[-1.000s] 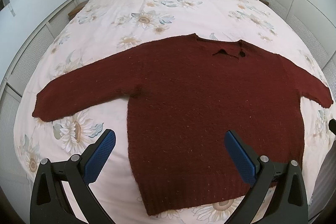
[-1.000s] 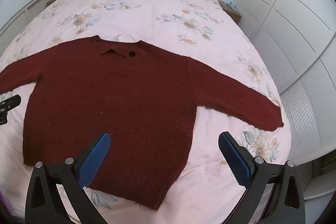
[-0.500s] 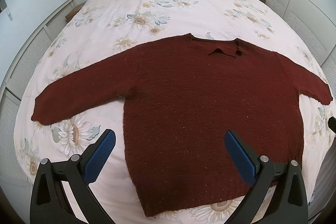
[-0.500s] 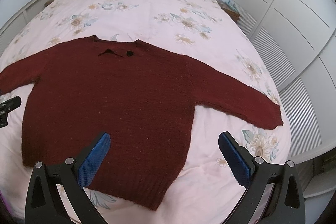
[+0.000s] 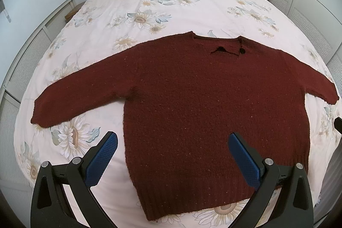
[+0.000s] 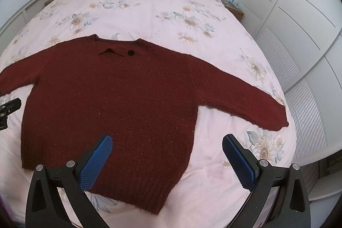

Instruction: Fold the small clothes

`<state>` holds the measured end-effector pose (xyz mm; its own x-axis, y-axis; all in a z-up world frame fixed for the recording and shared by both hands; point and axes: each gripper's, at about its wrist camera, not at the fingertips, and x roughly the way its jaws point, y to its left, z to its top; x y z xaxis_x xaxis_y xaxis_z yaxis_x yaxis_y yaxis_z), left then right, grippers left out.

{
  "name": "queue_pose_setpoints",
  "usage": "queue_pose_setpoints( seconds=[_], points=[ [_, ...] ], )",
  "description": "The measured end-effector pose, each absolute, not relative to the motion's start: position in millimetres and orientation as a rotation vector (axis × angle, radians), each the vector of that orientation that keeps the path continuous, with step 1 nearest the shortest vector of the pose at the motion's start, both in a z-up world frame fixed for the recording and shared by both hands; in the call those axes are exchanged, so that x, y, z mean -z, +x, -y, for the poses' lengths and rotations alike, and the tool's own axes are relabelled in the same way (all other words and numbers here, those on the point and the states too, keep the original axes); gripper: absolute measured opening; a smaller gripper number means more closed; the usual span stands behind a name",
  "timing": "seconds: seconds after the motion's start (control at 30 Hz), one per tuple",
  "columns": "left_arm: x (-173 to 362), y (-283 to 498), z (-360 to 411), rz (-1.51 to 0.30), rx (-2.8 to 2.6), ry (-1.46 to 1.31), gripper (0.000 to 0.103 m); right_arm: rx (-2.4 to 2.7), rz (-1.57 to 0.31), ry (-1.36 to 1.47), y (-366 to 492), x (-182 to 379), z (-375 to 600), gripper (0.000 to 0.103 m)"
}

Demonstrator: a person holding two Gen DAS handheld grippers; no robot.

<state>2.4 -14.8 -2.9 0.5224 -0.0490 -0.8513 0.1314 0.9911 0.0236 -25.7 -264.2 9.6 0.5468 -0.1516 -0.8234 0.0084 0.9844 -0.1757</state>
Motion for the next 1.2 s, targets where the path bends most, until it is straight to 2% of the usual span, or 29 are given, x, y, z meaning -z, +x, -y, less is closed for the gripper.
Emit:
queue_pose_setpoints(
  seconds=[0.43, 0.77, 1.2],
  points=[
    [5.2, 16.7, 17.6, -1.024, 0.121, 0.109, 0.102, 0.141, -0.992, -0.032, -0.9, 8.0, 317.0, 0.103],
    [8.8, 50.1, 16.1, -1.03, 0.137, 0.113, 0.102, 0.273, -0.969, 0.164, 43.4, 22.0, 450.5, 0.103],
    [29.4, 89.0, 17.7, -1.031, 0.13, 0.152, 0.102, 0.57, -1.073, 0.543, 80.6, 125.5, 638.1, 0.103]
  ],
)
